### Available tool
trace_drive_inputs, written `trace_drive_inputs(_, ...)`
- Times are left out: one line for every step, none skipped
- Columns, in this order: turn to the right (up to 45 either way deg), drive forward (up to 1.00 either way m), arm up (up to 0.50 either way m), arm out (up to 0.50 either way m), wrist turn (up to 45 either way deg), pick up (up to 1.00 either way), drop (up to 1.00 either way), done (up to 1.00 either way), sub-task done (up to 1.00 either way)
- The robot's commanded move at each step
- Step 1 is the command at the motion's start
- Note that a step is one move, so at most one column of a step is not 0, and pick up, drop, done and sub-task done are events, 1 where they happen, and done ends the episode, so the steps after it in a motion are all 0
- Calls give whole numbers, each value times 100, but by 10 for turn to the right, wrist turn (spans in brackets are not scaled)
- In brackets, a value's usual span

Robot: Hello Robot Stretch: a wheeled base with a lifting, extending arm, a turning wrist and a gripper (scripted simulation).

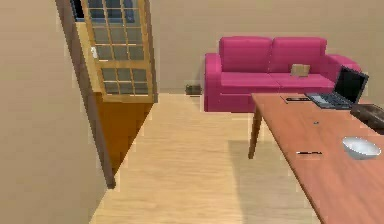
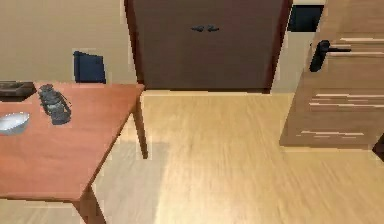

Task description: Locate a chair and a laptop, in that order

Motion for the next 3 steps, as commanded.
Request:
trace_drive_inputs(0, 90, 0, 0, 0, 0, 0, 0, 0)
trace_drive_inputs(450, 0, 0, 0, 0, 0, 0, 0, 0)
trace_drive_inputs(150, 0, 0, 0, 0, 0, 0, 0, 0)
